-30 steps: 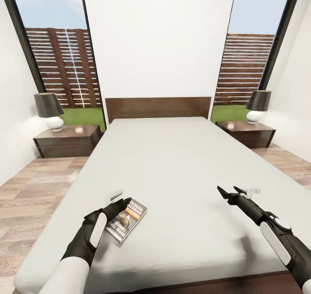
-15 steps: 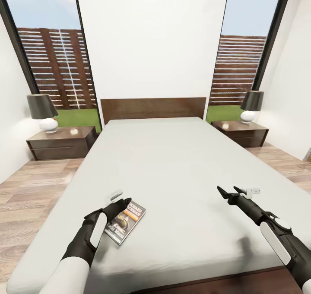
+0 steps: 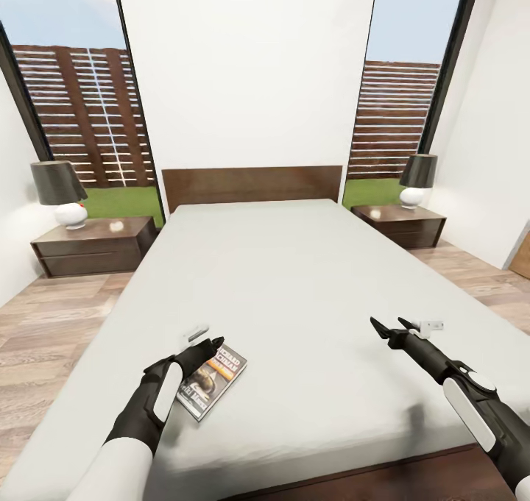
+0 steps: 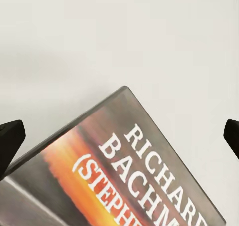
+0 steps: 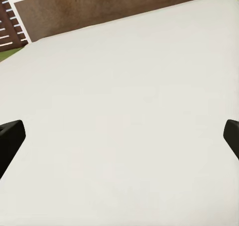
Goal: In the bedroom, move the book from the bed onto either nightstand, and place the two sandals side by side next to the bed.
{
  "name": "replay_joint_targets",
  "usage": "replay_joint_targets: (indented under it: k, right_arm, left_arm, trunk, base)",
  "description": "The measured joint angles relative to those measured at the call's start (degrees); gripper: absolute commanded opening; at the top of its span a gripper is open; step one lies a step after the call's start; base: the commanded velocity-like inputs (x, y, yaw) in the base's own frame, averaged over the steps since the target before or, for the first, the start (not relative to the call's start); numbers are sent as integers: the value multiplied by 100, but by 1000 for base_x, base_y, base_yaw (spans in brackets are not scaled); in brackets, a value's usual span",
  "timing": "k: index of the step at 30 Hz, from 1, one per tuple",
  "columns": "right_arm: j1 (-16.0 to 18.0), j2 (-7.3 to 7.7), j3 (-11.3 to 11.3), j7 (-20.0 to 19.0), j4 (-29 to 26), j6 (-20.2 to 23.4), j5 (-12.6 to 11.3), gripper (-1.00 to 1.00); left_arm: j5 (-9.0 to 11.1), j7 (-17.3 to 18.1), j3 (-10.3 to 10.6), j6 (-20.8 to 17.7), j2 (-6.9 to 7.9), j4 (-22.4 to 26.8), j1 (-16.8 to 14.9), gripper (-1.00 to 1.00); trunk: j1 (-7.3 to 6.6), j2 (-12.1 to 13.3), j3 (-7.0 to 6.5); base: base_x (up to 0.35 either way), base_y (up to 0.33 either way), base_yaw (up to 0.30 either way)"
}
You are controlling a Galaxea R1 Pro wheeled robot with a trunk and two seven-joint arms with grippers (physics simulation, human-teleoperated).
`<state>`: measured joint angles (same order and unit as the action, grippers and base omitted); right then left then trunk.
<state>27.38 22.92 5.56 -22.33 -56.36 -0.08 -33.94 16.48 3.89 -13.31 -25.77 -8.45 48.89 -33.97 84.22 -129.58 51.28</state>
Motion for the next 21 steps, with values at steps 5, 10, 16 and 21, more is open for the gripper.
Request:
replay_joint_targets:
  k: [5,10,16,21]
  right_arm:
    - [-1,-3,-1,0,-1,0,-1,100]
    - [0,1,-1,0,0,0,-1,100]
    - [0,-1,0,0,0,0,-2,100]
    - [0,-2,-1,0,0,0,-2,100]
  left_arm:
    - [-3,-2,2,1,0,-1,-1,100]
    - [0,-1,0,0,0,0,0,100]
    - [-1,-1,0,0,0,0,0,100]
    - [1,1,0,0,0,0,0,100]
  trunk:
    - [0,0,-6]
    - [0,0,-20]
    - [0,0,-22]
    - [0,0,-22]
  base:
    - [0,0,-88]
    - [0,0,-68]
    - [0,0,-9]
    - [0,0,-1]
